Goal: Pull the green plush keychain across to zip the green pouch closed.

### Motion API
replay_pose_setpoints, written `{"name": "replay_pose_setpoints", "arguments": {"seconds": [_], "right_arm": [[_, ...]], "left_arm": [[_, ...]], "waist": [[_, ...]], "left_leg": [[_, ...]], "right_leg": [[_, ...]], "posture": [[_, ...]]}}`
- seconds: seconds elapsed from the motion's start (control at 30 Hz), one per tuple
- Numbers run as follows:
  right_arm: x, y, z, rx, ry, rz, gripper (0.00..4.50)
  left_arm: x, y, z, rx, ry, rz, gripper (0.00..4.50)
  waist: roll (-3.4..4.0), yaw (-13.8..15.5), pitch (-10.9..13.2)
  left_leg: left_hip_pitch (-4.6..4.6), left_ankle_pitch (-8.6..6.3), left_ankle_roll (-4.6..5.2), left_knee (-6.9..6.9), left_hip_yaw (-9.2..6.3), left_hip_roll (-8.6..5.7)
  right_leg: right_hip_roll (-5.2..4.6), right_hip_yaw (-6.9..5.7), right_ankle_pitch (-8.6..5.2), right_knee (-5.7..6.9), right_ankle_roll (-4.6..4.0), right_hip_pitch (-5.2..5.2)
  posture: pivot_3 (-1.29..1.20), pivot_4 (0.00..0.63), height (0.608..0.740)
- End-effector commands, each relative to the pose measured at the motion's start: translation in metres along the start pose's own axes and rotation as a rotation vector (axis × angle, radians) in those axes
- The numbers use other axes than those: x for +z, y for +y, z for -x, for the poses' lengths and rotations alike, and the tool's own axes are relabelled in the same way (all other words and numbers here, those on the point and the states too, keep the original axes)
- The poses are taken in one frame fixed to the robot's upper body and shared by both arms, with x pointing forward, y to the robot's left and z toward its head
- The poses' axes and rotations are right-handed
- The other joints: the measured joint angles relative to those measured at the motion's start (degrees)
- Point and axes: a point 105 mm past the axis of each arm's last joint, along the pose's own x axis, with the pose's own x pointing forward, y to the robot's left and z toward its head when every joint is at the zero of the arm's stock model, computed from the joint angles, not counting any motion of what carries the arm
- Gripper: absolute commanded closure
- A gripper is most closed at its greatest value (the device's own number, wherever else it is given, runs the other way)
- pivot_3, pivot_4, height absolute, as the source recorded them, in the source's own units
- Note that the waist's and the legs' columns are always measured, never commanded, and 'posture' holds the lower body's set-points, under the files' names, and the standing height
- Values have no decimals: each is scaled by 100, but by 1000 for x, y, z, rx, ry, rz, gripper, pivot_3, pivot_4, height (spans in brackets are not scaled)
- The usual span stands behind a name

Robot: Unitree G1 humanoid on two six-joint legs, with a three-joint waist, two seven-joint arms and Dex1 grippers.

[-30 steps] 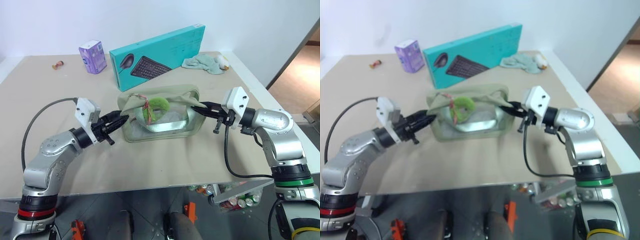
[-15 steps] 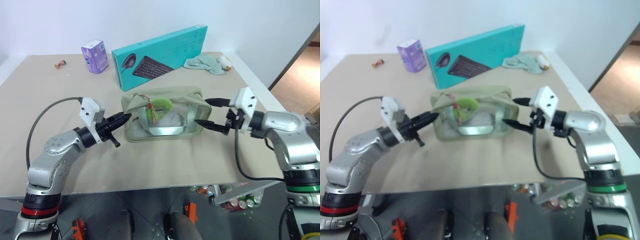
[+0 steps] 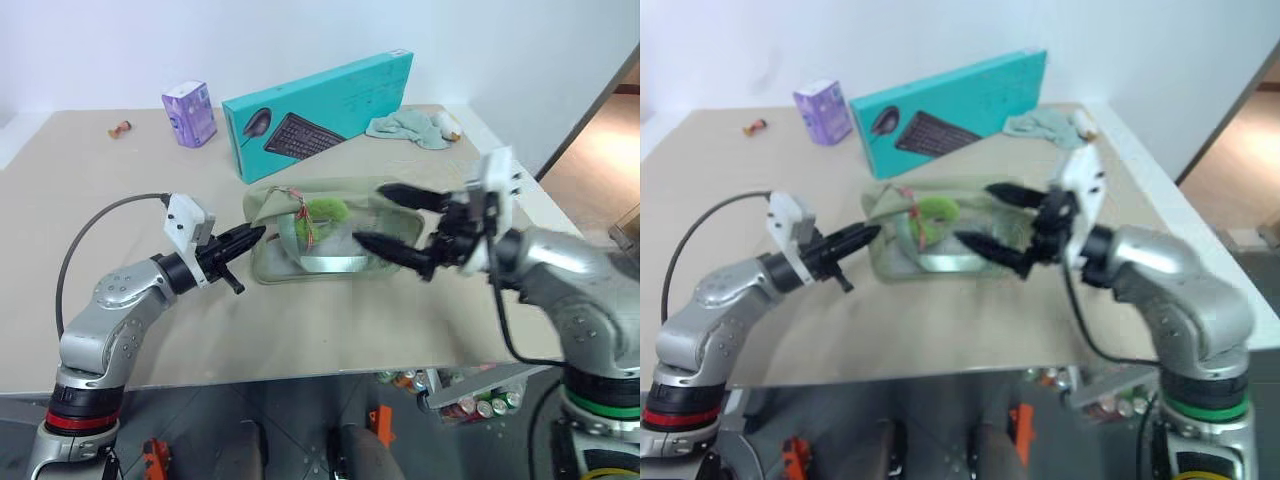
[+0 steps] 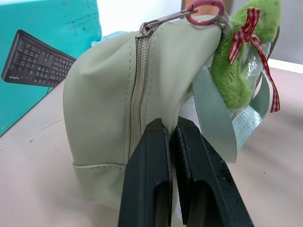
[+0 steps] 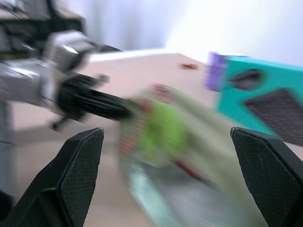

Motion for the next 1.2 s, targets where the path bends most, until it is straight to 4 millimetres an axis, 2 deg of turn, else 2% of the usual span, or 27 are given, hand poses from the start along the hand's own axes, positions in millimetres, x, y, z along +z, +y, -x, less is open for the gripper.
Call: {"name": "replay_pose_setpoints", "arguments": {"seconds": [0.03,0.2,0.47,0.57,0.9,1.07,1.2], "right_arm": [[-5,3,-7,-18,-10,4,44],[-10,-12,-12,-33,-16,-24,44],[-14,-17,-26,22,-19,-26,44],[-11,-16,-34,47,-33,-28,856],[-9,-13,-53,88,-61,-45,4369],[-7,-16,-53,82,-65,-34,4442],[10,-21,-50,70,-92,38,4442]], "left_arm": [[8,-3,-2,-7,-13,-45,4500],[8,-4,-1,-2,-14,-55,4500],[5,-4,-2,5,-10,-62,4500],[4,-4,-3,8,-11,-63,4500],[3,-6,-5,17,-17,-62,4500],[2,-4,-6,25,-17,-60,4500],[2,-2,-5,39,-21,-48,4500]], "waist": [[-1,-1,0],[-4,-10,-3],[-4,-11,-3],[-4,-8,-3],[-4,-8,-3],[-4,-6,-3],[-4,-6,-2]], "left_leg": [[-6,0,0,0,3,-3],[-5,-2,5,1,11,-3],[-5,-3,6,-4,9,-1],[-6,-3,6,-4,7,-1],[-6,-3,6,-4,8,0],[-7,-3,6,-5,11,-2],[-7,-3,6,-5,10,-1]], "right_leg": [[-4,6,2,-11,3,0],[-3,13,6,-18,8,-1],[2,12,6,-17,7,-3],[2,10,6,-17,7,-3],[2,10,6,-17,6,-4],[-1,12,6,-18,7,-3],[1,11,6,-18,7,-5]], "posture": [[0,150,740],[0,150,740],[0,150,740],[0,150,740],[0,150,740],[0,150,740],[0,150,740]]}}
